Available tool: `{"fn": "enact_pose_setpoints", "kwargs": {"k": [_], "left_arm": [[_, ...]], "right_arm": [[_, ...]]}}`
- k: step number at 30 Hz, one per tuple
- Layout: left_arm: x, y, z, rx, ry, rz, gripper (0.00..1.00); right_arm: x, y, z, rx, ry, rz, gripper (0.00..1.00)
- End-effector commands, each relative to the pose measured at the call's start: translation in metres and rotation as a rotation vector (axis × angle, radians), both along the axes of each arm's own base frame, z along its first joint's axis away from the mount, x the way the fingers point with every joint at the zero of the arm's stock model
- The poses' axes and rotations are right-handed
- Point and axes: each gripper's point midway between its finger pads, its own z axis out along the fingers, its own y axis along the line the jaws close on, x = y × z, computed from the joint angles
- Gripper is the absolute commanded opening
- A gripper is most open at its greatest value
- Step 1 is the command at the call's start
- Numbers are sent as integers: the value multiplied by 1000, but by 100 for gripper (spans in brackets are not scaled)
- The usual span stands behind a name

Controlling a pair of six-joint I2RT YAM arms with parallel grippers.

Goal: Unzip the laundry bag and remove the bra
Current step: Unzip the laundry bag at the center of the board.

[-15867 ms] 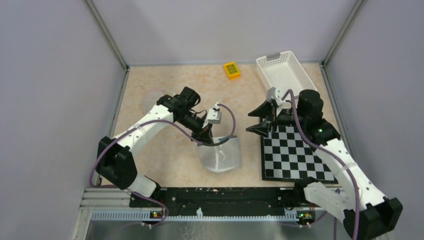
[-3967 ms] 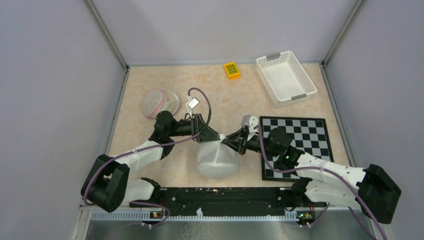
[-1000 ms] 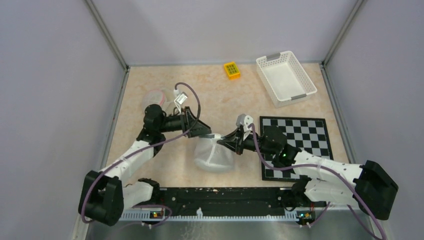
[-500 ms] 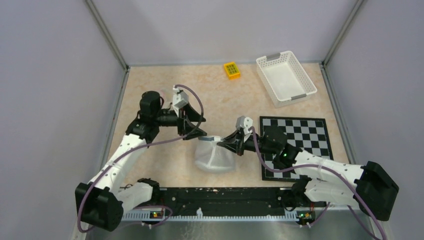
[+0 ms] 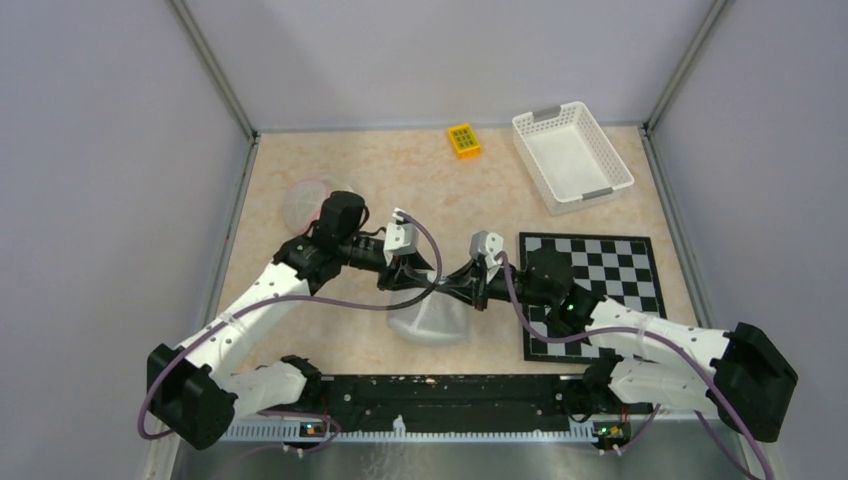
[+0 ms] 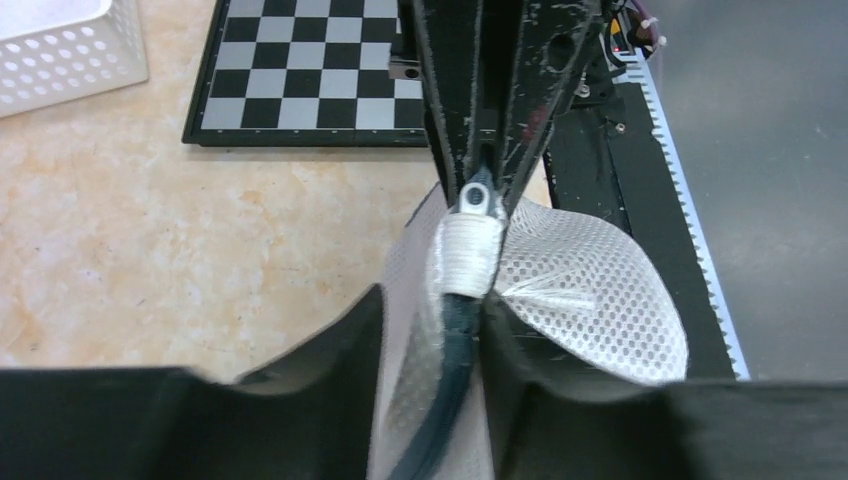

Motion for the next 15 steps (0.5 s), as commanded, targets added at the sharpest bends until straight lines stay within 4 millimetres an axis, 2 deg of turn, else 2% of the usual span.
{"fn": "enact_pose_setpoints", "kwargs": {"k": [1,4,6,7,11,15], "left_arm": [[3,1,6,14,-92,-12,32],[7,4,7,21,-75,51,14],[10,7,6,22,-85,86,3],[11,9,3,26,-87,98,0],[22,15,-5,17,-81,156,0],[41,18,-9,0,-93,241,0]], "right_arm": [[0,4,45,85,-66,21,0],[0,5,42,62,-28,22,0],[5,3,38,28,19,11,8],[9,0,37,14,45,0,12],[21,-9,41,-42,156,-18,22],[31,-19,45,-88,271,-24,30]]}}
